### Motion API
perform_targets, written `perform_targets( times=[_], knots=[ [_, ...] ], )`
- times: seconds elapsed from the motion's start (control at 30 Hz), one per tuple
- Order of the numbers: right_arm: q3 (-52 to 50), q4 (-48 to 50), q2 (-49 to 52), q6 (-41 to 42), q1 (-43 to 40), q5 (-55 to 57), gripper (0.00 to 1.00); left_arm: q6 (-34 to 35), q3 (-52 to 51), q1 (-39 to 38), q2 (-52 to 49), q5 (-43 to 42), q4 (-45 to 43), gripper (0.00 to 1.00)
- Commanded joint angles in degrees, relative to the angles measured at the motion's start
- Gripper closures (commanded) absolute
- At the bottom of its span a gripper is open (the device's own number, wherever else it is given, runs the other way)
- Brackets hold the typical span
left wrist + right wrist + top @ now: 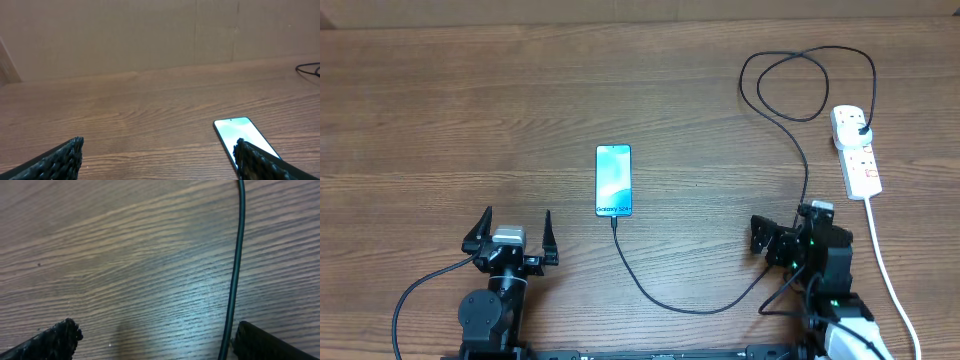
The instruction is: Plug charger to phone and switch on socket
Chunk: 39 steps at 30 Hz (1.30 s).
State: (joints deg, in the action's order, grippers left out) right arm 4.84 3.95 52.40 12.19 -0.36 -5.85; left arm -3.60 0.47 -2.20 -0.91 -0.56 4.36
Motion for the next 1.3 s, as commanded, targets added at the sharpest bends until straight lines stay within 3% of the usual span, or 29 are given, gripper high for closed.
perform_targets(
  times=[0.0,0.2,0.43,1.27],
  knots=[
    [-2.9,2.2,-3.3,0.0,0.2,-1.6,0.00,-1.1,-0.2,0.3,0.7,0.7,0.1,0.00],
    [-4.4,1.0,-9.4,-0.1,0.3,-2.3,0.00,-1.1,-0.2,0.3,0.7,0.7,0.1,0.00],
    [-4.4,-8.2,-21.3,-0.1,0.3,-1.8,0.00,-1.1,-0.2,0.3,0.7,0.7,0.1,0.00],
    [-4.4,-8.1,-49.7,-0.1,0.3,-1.8,0.00,-1.2,-0.2,0.3,0.7,0.7,0.1,0.00]
  ],
)
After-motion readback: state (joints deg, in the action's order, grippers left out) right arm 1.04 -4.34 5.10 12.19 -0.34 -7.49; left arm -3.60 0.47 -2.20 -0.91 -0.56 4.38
